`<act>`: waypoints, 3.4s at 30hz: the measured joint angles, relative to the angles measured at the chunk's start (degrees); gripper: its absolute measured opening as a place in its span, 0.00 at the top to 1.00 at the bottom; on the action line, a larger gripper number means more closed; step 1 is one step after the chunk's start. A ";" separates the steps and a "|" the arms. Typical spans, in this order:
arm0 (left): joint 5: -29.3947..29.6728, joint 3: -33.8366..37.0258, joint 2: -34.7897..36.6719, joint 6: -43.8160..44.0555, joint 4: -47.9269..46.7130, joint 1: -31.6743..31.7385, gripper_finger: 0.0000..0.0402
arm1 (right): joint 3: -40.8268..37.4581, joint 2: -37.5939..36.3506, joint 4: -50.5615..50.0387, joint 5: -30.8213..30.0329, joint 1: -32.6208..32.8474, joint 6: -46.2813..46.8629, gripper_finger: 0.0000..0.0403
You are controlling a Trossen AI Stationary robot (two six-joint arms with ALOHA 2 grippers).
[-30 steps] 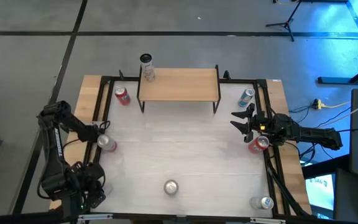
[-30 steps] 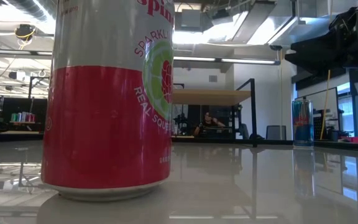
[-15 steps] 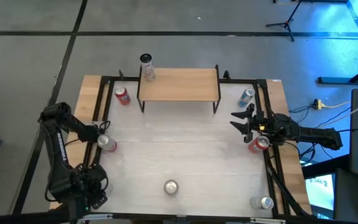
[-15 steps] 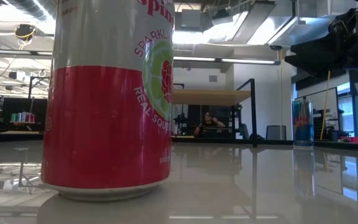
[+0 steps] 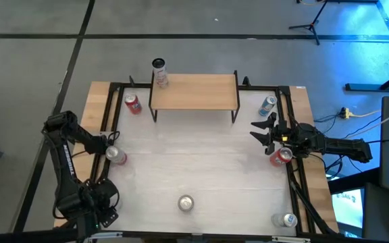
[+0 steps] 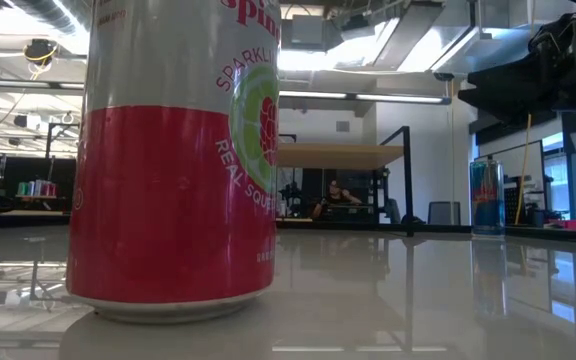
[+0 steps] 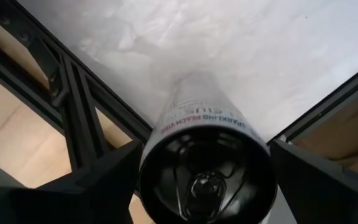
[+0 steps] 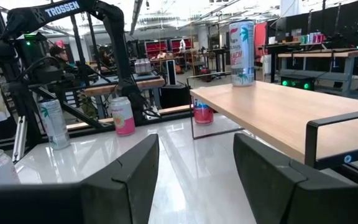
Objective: Place canned beverage on shelf
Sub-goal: Put the white-pink soda can on the shelf
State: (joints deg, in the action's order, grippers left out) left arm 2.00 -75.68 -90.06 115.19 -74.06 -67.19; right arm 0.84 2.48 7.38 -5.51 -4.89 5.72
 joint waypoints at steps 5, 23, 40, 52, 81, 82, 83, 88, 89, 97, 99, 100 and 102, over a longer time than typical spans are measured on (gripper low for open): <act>-0.39 0.00 0.00 -0.24 -1.51 0.75 0.17 | 0.00 0.00 0.00 -0.45 0.00 -0.01 0.49; -0.50 -0.02 0.35 -18.16 -1.09 7.90 0.43 | 0.00 0.02 -0.35 -0.45 0.00 0.35 0.49; 0.34 0.00 10.63 -43.98 -2.95 27.33 0.43 | 0.00 0.02 -0.35 -0.38 0.02 1.97 0.49; 1.57 -0.02 7.93 -58.03 -2.50 36.31 0.36 | 0.00 0.02 -3.02 -0.32 0.02 3.15 0.49; 3.05 -0.02 2.90 -77.06 8.00 44.83 0.39 | 0.00 0.02 -4.20 -0.22 0.02 3.15 0.49; 3.27 -0.02 2.89 -77.96 8.22 44.68 0.39 | 0.00 0.02 -4.20 -0.05 0.02 3.16 0.49; 3.35 -0.02 2.89 -78.24 8.47 44.65 0.38 | 0.00 0.02 -4.20 0.10 0.02 3.17 0.49; 3.94 -0.02 2.89 -77.50 8.79 44.68 0.38 | 0.00 0.02 -4.38 0.16 0.02 3.19 0.49; 4.36 -0.02 2.91 -77.41 8.78 44.67 0.38 | 0.00 0.02 -4.47 0.16 0.02 3.19 0.49; 4.04 -0.02 2.90 -76.17 8.67 44.67 0.38 | 0.00 0.02 -4.47 0.18 0.02 3.21 0.49; 3.41 -0.02 2.91 -75.21 8.13 44.67 0.38 | 0.00 0.02 -4.47 0.16 0.02 3.21 0.49; 3.19 -0.02 2.89 -74.89 7.84 44.67 0.38 | 0.00 0.02 -4.46 0.18 0.02 3.21 0.49; 3.05 -0.02 2.89 -74.77 6.93 44.64 0.38 | 0.00 0.02 -4.48 0.17 0.02 3.21 0.49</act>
State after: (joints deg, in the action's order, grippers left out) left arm 5.05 -75.70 -87.17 40.42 -67.13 -22.55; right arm 0.84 2.50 2.90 -5.34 -4.86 8.93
